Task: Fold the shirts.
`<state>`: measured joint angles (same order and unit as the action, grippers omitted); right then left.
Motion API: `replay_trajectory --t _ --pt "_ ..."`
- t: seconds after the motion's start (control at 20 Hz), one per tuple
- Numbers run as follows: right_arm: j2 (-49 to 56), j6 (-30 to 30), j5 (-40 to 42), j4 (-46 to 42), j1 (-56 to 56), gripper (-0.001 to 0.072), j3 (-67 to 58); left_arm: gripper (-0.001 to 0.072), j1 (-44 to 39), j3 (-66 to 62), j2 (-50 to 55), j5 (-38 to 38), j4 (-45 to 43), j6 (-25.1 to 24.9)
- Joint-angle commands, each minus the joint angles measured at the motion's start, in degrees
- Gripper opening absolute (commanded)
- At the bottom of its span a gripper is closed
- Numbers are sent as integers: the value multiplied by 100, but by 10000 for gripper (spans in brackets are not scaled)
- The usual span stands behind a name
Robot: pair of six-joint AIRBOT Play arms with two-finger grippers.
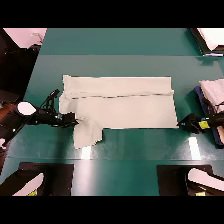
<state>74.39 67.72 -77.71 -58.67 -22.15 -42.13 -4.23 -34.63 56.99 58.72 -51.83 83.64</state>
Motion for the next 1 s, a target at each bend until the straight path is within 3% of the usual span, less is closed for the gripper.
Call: replay_trajectory --t 0.0,0.05,0.25,0.5,0.75,0.85,0.9,0.95 --pt "111 -72 330 -94 337 425 63 31 -2 -13 -4 33 -2 -7" --pt "111 -72 330 -94 411 398 42 30 -2 -13 -4 33 -2 -7" --pt "107 -72 444 -127 514 11 35 30 -2 -13 -4 39 -52 -7" --pt "-612 -66 164 -485 501 9 35 28 -2 -13 -184 894 -588 -4" --pt "-1956 304 -737 -1342 503 8 39 28 -2 -11 -1545 1993 -1075 256" --pt "-2258 466 -575 -1283 503 12 39 28 -2 -11 -1851 2076 -1080 249" --pt "-2225 468 -431 -1287 501 114 39 29 -2 -11 -1860 2057 -1084 249" --pt "-2061 468 -278 -1296 501 394 39 29 -2 -11 -1860 2009 -1091 249"
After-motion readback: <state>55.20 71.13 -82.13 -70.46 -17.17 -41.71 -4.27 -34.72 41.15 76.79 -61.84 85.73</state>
